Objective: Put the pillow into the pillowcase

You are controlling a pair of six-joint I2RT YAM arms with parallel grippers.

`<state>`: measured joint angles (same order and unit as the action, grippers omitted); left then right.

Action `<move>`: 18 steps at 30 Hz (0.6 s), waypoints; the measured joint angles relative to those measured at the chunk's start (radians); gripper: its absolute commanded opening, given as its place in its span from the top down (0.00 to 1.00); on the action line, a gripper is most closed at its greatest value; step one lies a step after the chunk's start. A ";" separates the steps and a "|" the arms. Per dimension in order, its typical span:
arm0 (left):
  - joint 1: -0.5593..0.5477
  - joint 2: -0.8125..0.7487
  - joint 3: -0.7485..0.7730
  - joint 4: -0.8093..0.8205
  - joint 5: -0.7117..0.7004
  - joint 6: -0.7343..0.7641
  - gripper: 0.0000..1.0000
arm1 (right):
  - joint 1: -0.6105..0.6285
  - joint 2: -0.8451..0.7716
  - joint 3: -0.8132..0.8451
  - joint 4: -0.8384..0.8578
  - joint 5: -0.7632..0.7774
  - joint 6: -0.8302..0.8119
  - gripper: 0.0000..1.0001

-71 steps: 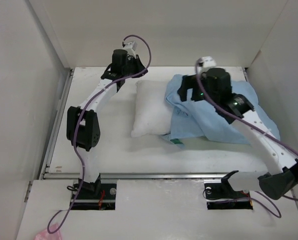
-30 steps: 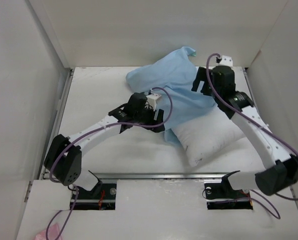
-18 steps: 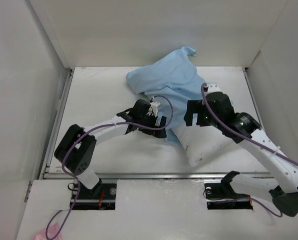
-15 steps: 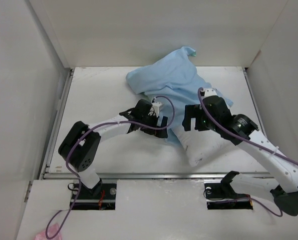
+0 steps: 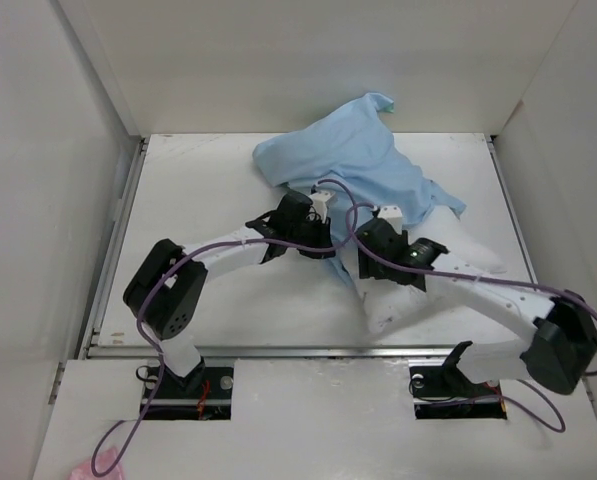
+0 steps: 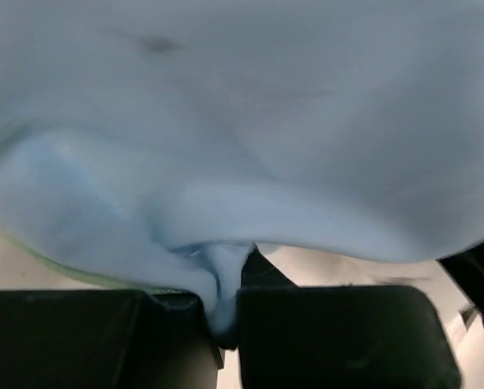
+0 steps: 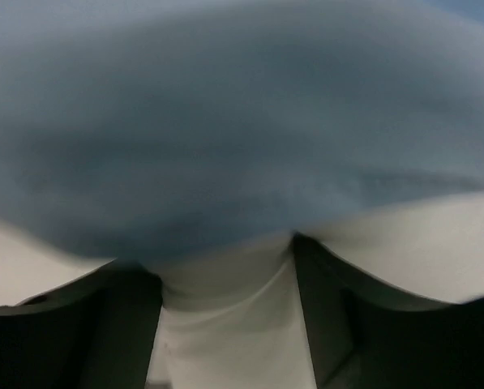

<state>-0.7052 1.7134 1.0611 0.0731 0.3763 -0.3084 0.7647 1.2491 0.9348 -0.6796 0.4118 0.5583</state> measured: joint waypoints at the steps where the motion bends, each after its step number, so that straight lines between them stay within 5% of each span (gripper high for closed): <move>1: -0.006 -0.009 0.000 0.000 -0.003 -0.001 1.00 | 0.009 0.047 0.004 0.021 0.042 0.008 0.63; 2: -0.012 -0.021 -0.001 0.001 -0.006 -0.002 1.00 | 0.014 0.092 0.010 0.047 0.083 0.019 1.00; 7: -0.040 -0.088 -0.021 -0.003 -0.041 -0.008 1.00 | 0.023 0.183 0.040 0.159 0.253 0.109 1.00; 18: -0.182 -0.341 -0.152 -0.030 -0.090 -0.095 1.00 | 0.021 -0.091 -0.001 0.624 0.304 0.040 1.00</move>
<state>-0.8875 1.3727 0.9089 0.0433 0.2859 -0.4038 0.7856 1.1580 0.9337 -0.0551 0.7155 0.5983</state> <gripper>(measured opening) 0.014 0.056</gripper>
